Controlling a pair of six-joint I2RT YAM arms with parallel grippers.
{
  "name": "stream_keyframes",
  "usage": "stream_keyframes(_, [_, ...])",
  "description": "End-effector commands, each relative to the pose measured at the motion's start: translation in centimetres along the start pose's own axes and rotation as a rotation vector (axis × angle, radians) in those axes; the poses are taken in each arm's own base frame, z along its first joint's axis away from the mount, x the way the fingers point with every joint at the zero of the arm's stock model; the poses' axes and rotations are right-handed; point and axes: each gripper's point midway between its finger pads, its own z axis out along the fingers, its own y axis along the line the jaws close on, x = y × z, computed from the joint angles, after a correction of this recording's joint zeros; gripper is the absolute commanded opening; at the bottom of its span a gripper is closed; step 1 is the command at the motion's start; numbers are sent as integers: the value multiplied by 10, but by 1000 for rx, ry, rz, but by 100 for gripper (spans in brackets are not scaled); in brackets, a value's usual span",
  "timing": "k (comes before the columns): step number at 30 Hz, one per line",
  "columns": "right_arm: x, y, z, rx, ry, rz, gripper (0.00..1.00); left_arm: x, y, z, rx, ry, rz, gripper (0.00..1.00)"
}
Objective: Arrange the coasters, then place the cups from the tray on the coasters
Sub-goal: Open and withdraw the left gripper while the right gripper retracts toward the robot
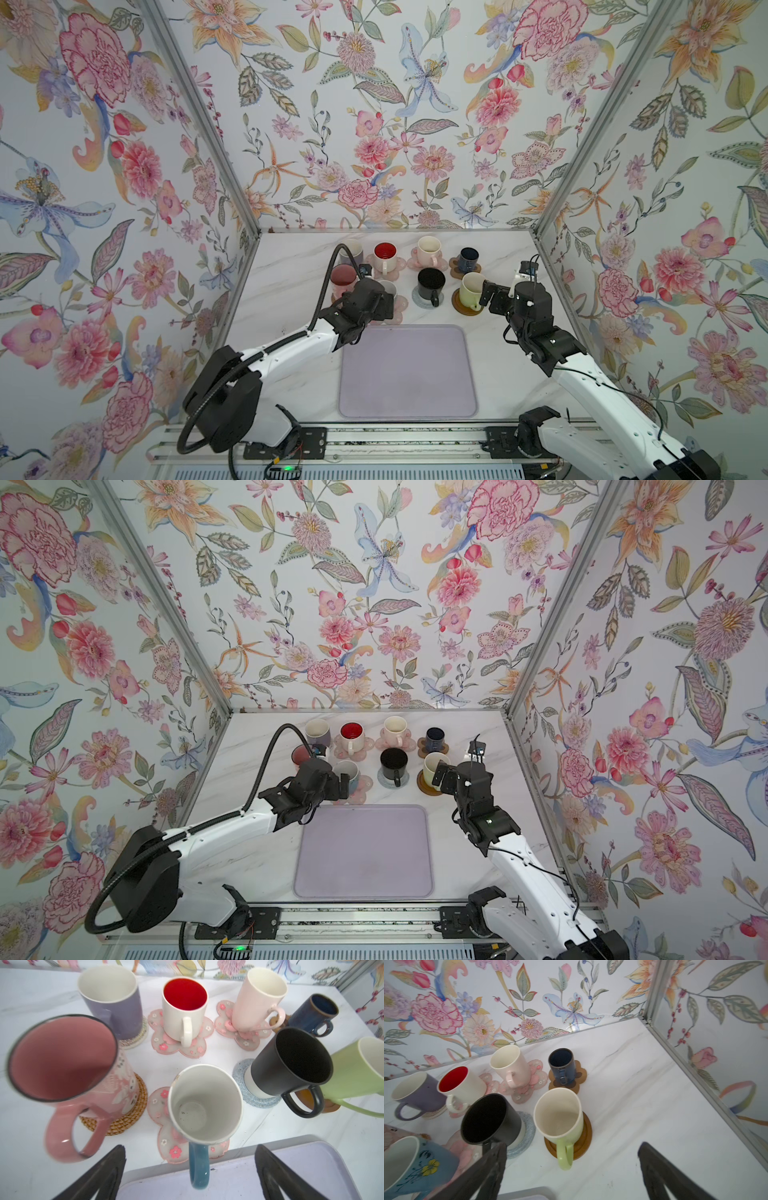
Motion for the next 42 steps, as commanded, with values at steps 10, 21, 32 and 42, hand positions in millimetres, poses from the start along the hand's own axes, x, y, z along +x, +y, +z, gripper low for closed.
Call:
stream_keyframes(10, [55, -74, 28, 275, -233, -121, 99, -25, 92, -90, -209, -424, -64, 99])
stream_keyframes(21, [44, -83, 68, 249, -258, -115, 99, -6, 118, -108, -251, -461, -92, 99])
stream_keyframes(32, [59, -102, 89, 208, -261, -58, 99, -3, 126, -114, -275, -473, -111, 99])
stream_keyframes(42, [60, -109, 99, 236, -217, -33, 99, 5, 130, -111, -286, -464, -133, 99])
